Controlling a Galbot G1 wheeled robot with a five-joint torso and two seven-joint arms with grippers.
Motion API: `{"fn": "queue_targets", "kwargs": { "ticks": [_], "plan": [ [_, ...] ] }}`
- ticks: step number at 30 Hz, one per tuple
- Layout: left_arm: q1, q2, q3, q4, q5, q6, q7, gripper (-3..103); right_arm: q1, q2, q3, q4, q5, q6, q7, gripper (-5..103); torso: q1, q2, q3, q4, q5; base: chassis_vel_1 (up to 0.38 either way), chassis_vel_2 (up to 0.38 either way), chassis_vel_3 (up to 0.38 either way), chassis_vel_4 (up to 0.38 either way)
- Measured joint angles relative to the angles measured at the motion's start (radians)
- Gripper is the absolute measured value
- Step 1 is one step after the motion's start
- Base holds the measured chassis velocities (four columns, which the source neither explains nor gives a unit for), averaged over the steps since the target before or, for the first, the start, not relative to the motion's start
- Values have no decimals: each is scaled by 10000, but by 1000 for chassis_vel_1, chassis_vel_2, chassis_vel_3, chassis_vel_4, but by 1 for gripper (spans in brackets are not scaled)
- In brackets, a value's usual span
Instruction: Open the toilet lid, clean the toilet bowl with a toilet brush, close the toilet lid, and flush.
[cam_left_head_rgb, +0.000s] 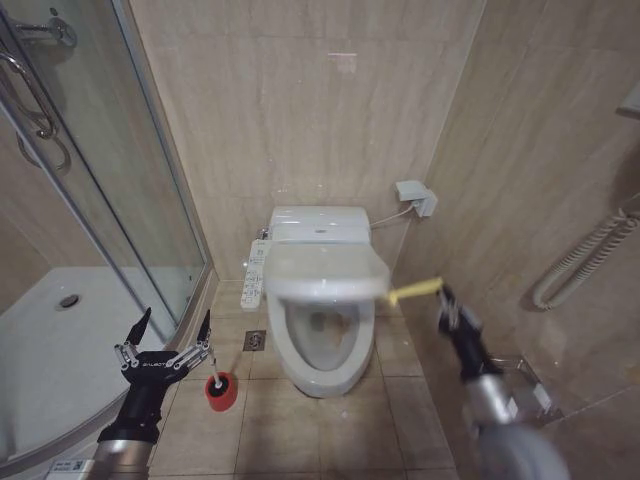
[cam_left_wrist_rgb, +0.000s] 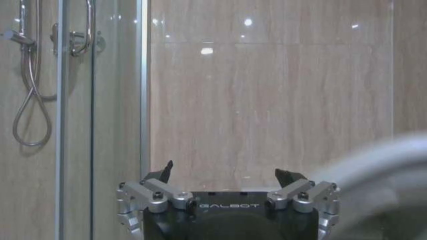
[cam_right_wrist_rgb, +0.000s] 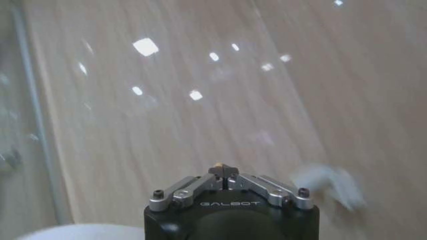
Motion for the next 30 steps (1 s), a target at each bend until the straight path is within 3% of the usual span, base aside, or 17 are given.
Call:
{"fn": "queue_targets", "kwargs": {
  "ticks": [2,3,5,14,16,21,25,30],
  "plan": [
    [0,2,-1,0,0,0,1,100,1182,-770,-124,127,945,-469,574,0,2,0,1,-3,0,0,0,0,0],
    [0,2,-1,0,0,0,1,100,1182,-770,-124,127,945,-469,574,0,2,0,1,-3,0,0,0,0,0],
    [0,0,-1,0,0,0,0,100,2429,-1200,-354,-135,1824,-783,956,0,4,-1,2,-1,1,0,0,0,0],
    [0,1,-1,0,0,0,0,100,5422,-1222,-1532,-1861,2945,-1143,1715,0,-1,-1,0,-13,2,0,0,0,0],
    [0,1,0,0,0,0,0,100,5989,-1155,-1853,-2286,2865,-989,1768,0,0,-1,0,-13,1,0,0,0,0],
    [0,1,-1,0,0,0,0,100,8609,-787,-3628,-5009,1651,735,1767,0,0,-1,0,-12,0,0,0,0,0],
    [-1,0,0,0,0,0,1,100,10185,-449,-4790,-6886,597,1464,1825,0,0,-1,-1,-12,-2,0,0,0,0],
    [0,1,-1,0,0,0,1,100,11492,-48,-5651,-8668,-538,1845,2007,0,0,0,-1,-11,-3,0,0,0,0]
  ]
}}
